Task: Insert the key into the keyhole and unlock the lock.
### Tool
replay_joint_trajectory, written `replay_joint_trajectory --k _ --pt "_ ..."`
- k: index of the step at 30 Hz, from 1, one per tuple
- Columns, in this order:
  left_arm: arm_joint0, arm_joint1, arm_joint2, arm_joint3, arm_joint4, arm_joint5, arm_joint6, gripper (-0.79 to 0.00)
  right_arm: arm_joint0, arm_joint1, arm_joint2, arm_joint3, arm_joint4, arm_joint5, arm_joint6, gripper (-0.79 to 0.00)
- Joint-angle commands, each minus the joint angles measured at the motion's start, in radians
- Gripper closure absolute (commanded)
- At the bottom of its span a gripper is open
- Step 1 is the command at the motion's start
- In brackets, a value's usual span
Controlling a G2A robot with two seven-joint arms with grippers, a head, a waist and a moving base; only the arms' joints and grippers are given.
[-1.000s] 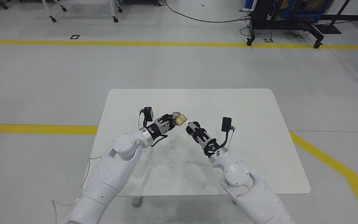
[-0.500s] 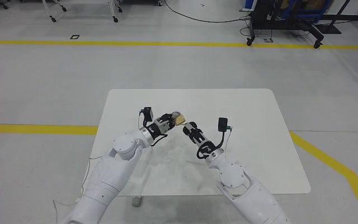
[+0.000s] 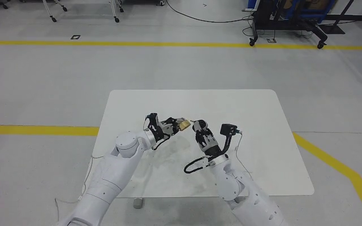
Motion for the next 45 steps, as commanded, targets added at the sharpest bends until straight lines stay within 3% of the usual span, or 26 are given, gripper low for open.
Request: replay_joint_trajectory --k 1,18,20,25,29,35,45 --pt "-0.004 -0.002 0.0 0.007 -0.012 0.01 -0.007 0.0 0.006 -0.003 -0.007 0.012 -0.028 0.005 0.007 0.0" --pt "-0.004 -0.008 -0.015 0.02 -0.039 -0.009 0.008 0.0 0.0 -0.007 -0.013 0.047 -0.201 0.007 0.13 0.0" --pt "-0.003 -0.008 -0.017 0.019 -0.035 -0.017 0.01 0.0 -0.011 -0.008 -0.003 0.035 -0.14 -0.025 0.152 0.0" --pt "0.004 -0.007 -0.022 0.003 -0.01 -0.069 0.014 0.0 -0.041 -0.004 0.088 0.012 0.205 -0.161 0.268 0.0" --pt "0.015 -0.004 -0.024 -0.016 0.036 -0.112 0.031 0.0 -0.057 0.0 0.151 0.011 0.397 -0.175 0.359 0.0" --pt "0.028 -0.003 -0.011 -0.046 0.125 -0.147 0.076 0.0 -0.048 -0.008 0.144 0.016 0.49 -0.13 0.397 0.0" --pt "0.041 -0.004 -0.013 -0.062 0.15 -0.152 0.098 0.0 -0.007 -0.032 0.093 0.039 0.496 -0.075 0.302 0.0"
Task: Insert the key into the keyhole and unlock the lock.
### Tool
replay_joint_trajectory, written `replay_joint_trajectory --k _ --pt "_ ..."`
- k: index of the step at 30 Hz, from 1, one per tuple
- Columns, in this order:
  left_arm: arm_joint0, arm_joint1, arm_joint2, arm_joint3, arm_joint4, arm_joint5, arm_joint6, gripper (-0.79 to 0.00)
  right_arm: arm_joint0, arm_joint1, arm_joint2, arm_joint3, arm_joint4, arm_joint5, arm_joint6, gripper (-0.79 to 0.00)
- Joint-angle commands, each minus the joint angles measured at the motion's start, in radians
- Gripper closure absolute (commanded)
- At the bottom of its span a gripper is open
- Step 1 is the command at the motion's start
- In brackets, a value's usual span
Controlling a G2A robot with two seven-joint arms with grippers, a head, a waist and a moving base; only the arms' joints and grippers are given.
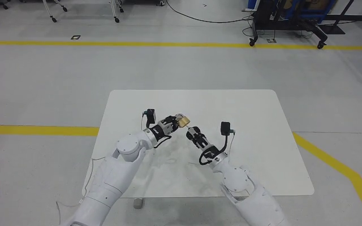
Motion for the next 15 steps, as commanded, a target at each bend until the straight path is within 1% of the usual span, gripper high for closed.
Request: replay_joint_trajectory --k 1,5,15 --pt "0.001 0.0 -0.001 -0.001 -0.001 0.001 -0.002 0.0 0.004 -0.003 -0.002 0.004 -0.006 0.007 -0.017 0.0" --pt "0.003 -0.002 -0.002 -0.002 0.0 -0.004 -0.001 0.0 0.006 -0.008 -0.002 0.009 -0.002 0.012 -0.03 0.0" --pt "0.003 -0.004 0.002 -0.004 0.017 0.0 -0.003 0.0 0.019 -0.016 -0.013 0.021 0.005 0.017 0.001 0.0"
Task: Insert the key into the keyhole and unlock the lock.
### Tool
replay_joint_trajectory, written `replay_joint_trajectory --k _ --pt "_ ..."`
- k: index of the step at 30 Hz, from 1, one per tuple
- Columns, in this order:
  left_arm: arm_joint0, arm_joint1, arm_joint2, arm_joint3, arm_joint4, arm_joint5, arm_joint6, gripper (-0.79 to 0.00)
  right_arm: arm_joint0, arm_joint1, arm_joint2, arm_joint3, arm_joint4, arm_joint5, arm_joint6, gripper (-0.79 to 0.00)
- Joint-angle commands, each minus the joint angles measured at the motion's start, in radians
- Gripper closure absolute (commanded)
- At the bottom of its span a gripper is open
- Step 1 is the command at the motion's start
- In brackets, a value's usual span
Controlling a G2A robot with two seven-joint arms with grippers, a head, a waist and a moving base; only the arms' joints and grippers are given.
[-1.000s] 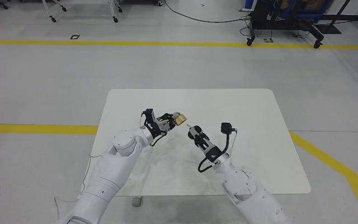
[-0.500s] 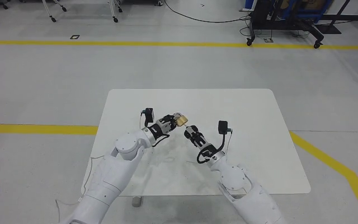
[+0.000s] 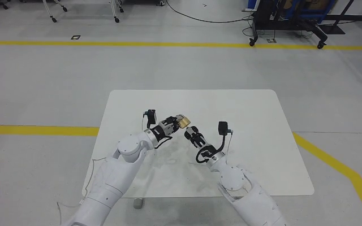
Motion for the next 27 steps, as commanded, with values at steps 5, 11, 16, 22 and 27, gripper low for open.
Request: replay_joint_trajectory --k 5,11,16,22,27 --pt "-0.005 0.0 0.008 0.0 0.026 -0.007 -0.037 0.0 0.005 -0.001 0.015 -0.005 -0.002 0.005 0.012 0.0" --pt "-0.004 -0.002 -0.006 0.012 -0.017 0.006 -0.038 0.0 -0.009 -0.001 0.031 -0.026 -0.007 -0.003 0.023 -0.785" --pt "-0.004 -0.004 -0.015 0.016 -0.038 0.024 -0.017 0.0 -0.041 0.004 0.058 -0.056 -0.004 -0.022 0.04 -0.785" --pt "-0.001 -0.007 -0.022 0.017 -0.062 0.031 -0.007 0.0 -0.066 0.011 0.09 -0.09 -0.007 -0.035 0.061 -0.785" --pt "-0.004 -0.008 -0.028 0.028 -0.103 0.059 -0.042 0.0 -0.066 0.011 0.09 -0.09 -0.007 -0.035 0.061 -0.785"
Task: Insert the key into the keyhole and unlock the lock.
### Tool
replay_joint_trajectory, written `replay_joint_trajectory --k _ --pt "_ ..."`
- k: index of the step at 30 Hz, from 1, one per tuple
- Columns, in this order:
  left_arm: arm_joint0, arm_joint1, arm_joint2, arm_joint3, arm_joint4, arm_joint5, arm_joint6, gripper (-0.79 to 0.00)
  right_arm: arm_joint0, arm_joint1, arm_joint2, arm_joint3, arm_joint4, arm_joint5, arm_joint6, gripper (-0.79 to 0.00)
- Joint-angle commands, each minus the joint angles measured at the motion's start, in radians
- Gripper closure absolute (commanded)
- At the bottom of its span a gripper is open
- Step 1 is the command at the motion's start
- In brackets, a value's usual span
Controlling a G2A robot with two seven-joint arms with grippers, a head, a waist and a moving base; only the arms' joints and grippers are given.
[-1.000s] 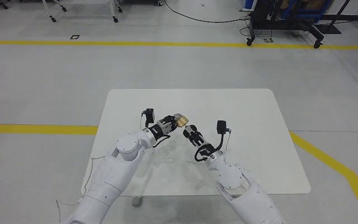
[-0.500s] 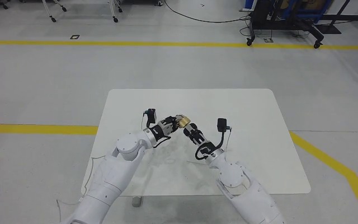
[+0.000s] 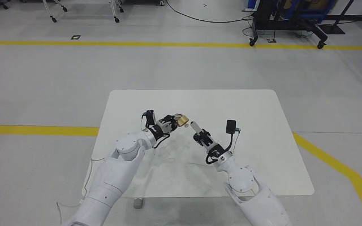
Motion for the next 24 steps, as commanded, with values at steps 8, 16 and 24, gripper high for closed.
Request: replay_joint_trajectory --k 8,16,24 --pt "-0.044 -0.011 0.01 0.083 -0.13 0.178 -0.096 0.0 -0.038 0.008 0.087 -0.063 0.201 -0.132 0.095 -0.785" --pt "-0.062 -0.021 -0.004 0.144 -0.297 0.269 -0.198 0.0 -0.023 0.012 0.081 -0.036 0.369 -0.29 0.337 -0.785" --pt "-0.094 -0.025 0.008 0.203 -0.344 0.34 -0.27 0.0 0.057 -0.006 0.009 0.056 0.319 -0.392 0.291 -0.785"
